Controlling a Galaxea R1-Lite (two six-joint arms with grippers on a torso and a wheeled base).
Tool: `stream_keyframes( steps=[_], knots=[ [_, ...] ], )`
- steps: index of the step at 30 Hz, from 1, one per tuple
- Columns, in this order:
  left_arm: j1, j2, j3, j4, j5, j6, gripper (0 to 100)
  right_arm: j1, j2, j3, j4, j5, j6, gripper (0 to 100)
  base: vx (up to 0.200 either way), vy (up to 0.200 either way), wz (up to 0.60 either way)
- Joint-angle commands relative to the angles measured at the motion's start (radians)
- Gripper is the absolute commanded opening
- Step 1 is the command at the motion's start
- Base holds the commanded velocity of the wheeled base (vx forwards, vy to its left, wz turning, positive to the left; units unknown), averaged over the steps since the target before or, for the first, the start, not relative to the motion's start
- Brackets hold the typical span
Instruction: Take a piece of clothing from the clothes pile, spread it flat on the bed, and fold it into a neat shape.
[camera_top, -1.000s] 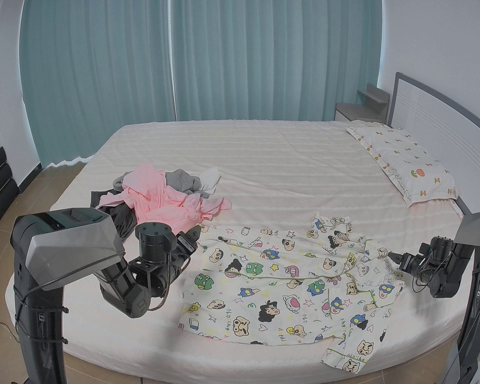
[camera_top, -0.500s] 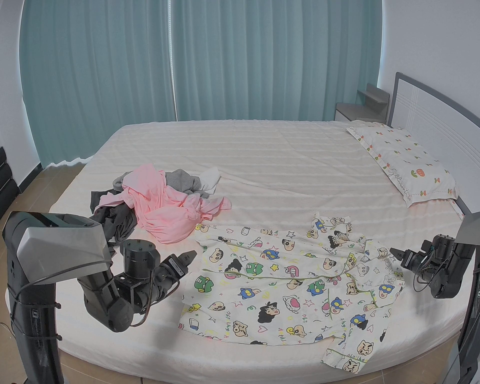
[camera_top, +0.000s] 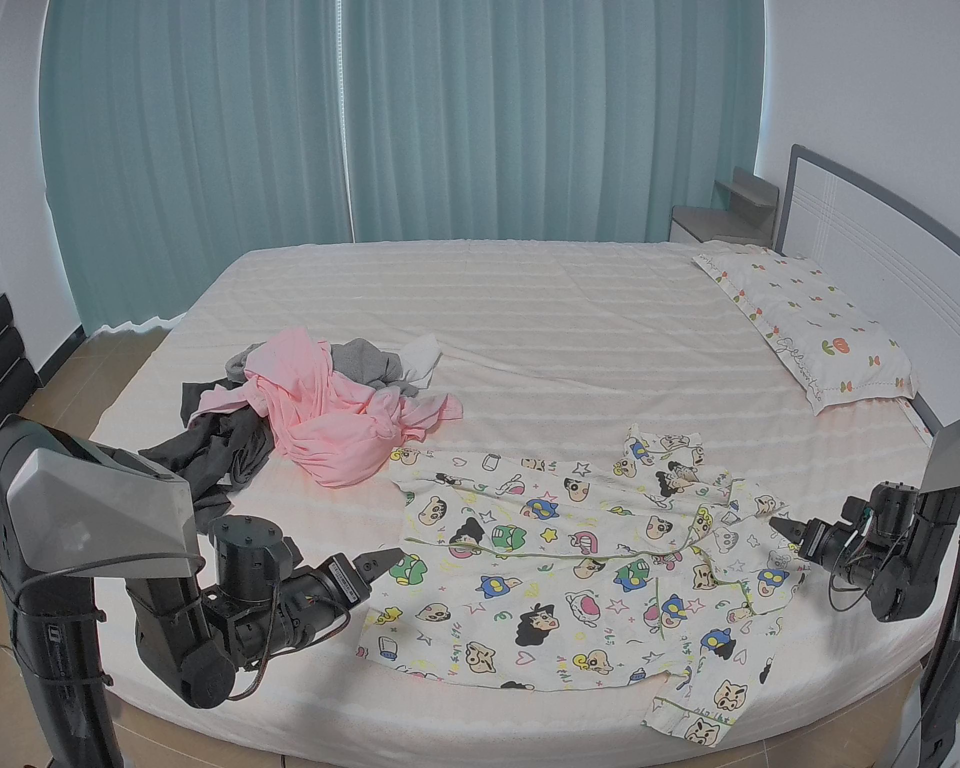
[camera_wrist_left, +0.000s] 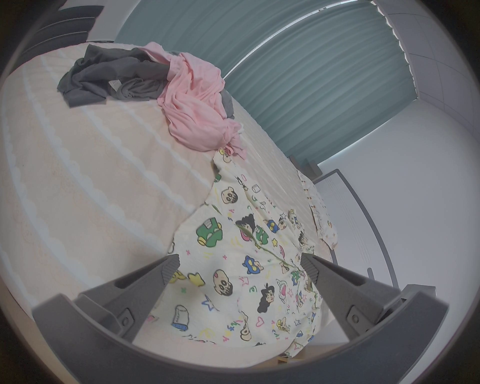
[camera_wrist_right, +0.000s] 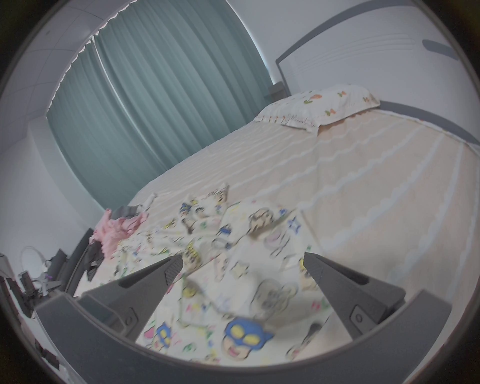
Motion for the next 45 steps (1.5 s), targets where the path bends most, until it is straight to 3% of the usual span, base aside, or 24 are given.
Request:
stream_keyframes(
  steps=[1, 4, 7, 11, 18, 21, 24, 45],
  knots=[
    [-0.020, 0.066, -0.013, -0.028, -0.008, 0.002, 100, 0.015, -0.020, 0.142, -0.077, 0.055, 0.000, 100, -0.200, 0.000, 0.00],
    [-0.020, 0.104, -0.019, -0.069, -0.027, 0.029, 100, 0.040, -0.023, 0.165, -0.077, 0.053, -0.002, 100, -0.067, 0.000, 0.00],
    [-0.015, 0.149, 0.001, -0.100, -0.076, 0.132, 100, 0.047, -0.018, 0.178, -0.077, 0.052, -0.005, 100, 0.000, 0.000, 0.00],
    [-0.012, 0.152, 0.014, -0.108, -0.085, 0.193, 100, 0.047, -0.014, 0.190, -0.077, 0.052, -0.010, 100, 0.000, 0.000, 0.00],
    [0.036, 0.149, -0.022, -0.074, -0.099, 0.327, 100, 0.049, 0.011, 0.213, -0.077, 0.055, -0.083, 100, 0.000, 0.000, 0.00],
    [0.088, 0.141, -0.058, 0.053, -0.189, 0.476, 100, 0.049, 0.012, 0.224, -0.077, 0.056, -0.102, 100, 0.000, 0.000, 0.00],
    [0.099, 0.124, -0.059, 0.098, -0.252, 0.540, 100, 0.049, 0.012, 0.224, -0.077, 0.056, -0.102, 100, 0.000, 0.000, 0.00],
    [0.077, 0.200, -0.133, 0.136, -0.263, 0.569, 100, 0.057, 0.018, 0.225, -0.077, 0.056, -0.102, 100, 0.000, 0.000, 0.00]
  ],
)
